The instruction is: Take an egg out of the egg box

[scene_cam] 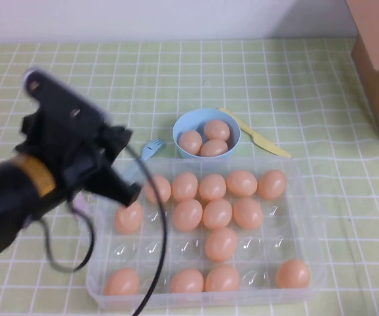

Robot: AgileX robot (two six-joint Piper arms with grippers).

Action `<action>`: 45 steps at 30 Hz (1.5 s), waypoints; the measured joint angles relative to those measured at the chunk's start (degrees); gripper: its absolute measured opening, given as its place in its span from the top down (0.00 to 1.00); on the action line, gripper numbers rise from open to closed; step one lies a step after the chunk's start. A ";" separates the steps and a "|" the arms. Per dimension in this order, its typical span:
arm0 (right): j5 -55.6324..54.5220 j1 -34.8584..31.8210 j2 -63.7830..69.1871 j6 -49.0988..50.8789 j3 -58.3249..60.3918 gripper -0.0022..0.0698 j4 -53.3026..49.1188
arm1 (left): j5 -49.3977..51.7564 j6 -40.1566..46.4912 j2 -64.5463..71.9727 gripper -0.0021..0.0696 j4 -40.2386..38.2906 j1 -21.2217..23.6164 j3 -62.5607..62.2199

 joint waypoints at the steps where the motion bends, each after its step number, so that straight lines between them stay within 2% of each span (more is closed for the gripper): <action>1: 0.00 0.00 0.00 0.00 0.00 0.99 0.00 | 0.00 0.00 -1.62 0.97 0.00 0.27 1.59; 11: 0.00 0.00 0.00 0.00 0.00 0.99 0.00 | 0.00 0.00 -18.43 0.97 -1.89 2.26 21.76; 20: 0.00 0.00 0.00 0.00 0.00 0.99 0.00 | -0.83 0.00 -33.60 0.97 -3.09 3.09 32.13; 25: 0.00 0.00 0.00 0.00 0.00 0.99 0.00 | -1.81 0.00 -39.97 0.98 -3.09 7.61 35.99; 33: 0.00 0.00 0.00 0.00 0.00 0.99 0.00 | -1.81 0.00 -52.32 0.98 -3.09 19.08 41.44; 36: 0.00 0.00 0.00 0.00 0.00 0.99 0.00 | -1.30 0.00 -57.10 0.98 -3.09 21.74 42.14; 45: 0.00 0.00 0.00 0.00 0.00 0.99 0.00 | 2.58 0.00 -68.58 0.98 -3.09 23.40 42.22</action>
